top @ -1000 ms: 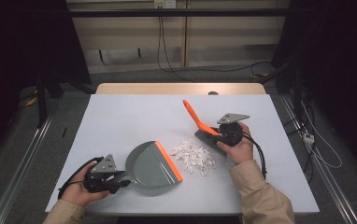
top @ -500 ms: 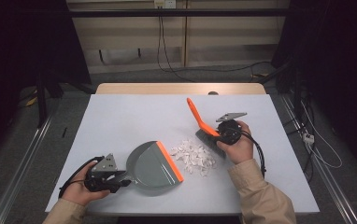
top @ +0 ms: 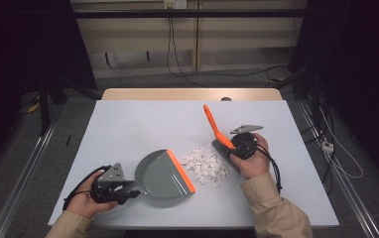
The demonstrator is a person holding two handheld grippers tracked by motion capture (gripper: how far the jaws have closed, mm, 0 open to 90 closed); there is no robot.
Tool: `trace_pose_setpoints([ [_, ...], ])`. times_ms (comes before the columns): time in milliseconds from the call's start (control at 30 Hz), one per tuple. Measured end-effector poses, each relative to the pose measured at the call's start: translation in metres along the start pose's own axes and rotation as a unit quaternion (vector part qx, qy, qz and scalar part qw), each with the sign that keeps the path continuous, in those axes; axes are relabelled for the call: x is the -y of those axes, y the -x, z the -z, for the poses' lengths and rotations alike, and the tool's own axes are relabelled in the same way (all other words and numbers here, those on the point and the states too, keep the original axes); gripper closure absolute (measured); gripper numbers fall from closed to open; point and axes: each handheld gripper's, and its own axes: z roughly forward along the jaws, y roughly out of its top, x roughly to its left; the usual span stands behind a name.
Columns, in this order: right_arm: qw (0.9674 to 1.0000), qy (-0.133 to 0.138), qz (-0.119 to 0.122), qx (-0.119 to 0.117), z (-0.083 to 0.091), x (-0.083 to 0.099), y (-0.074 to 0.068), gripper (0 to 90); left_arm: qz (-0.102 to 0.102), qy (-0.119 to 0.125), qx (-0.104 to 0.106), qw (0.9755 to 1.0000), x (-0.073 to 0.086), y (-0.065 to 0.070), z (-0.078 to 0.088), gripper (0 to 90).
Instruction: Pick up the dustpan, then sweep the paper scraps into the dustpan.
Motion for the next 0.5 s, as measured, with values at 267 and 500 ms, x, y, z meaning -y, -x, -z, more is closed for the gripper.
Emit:
trace_pose_setpoints([
  [267,0.9999,0.011,-0.009,0.005,0.002,0.004,-0.005,71.8,0.001,-0.001,-0.002,1.0,-0.002,0.001,0.0,62.8],
  [500,0.9997,0.017,-0.003,0.017,0.002,0.006,-0.013,71.8,0.002,-0.002,-0.004,1.0,-0.003,0.003,0.0,62.8],
])
